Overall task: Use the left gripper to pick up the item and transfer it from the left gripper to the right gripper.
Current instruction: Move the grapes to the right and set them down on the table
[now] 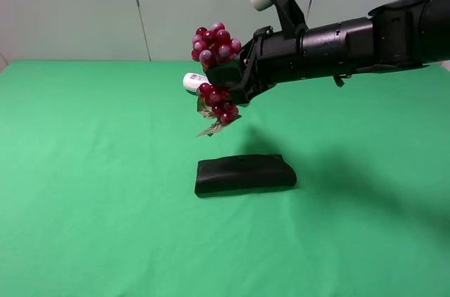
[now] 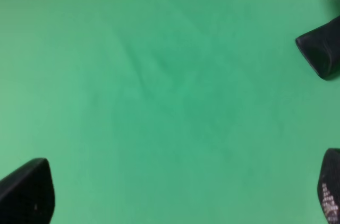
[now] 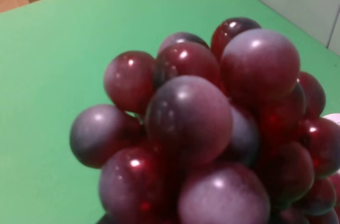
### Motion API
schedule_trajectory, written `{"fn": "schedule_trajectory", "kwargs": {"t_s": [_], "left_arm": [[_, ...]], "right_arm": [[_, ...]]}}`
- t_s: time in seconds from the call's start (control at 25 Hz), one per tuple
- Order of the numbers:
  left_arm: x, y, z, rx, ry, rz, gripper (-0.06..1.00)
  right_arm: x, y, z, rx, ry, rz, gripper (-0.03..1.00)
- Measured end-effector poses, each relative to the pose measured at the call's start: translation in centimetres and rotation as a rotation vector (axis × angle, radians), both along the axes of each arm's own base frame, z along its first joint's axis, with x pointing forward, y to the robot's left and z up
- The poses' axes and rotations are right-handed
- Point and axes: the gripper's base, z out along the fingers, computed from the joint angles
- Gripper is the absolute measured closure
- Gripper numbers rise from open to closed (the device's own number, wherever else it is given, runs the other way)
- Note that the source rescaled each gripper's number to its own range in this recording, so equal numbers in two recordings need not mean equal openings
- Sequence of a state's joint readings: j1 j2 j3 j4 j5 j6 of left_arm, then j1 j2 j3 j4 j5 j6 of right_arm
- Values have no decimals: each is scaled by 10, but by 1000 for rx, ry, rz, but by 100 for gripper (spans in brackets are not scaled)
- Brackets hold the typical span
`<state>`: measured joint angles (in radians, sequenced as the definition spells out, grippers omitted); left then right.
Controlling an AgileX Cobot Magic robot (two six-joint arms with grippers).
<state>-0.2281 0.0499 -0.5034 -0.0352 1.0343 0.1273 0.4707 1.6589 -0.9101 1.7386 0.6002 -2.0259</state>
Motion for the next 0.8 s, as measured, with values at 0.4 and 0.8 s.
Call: {"fn": "schedule_trajectory", "kwargs": {"t_s": [0.4,0.8], "left_arm": [[-7,2,-9,-77,25,46,-6],[-7,2,-9,-78,24,49,-6]], "right_arm": [[0,0,0,15,31,-16,93],[-1,-7,18,20,9,-102,93]]}}
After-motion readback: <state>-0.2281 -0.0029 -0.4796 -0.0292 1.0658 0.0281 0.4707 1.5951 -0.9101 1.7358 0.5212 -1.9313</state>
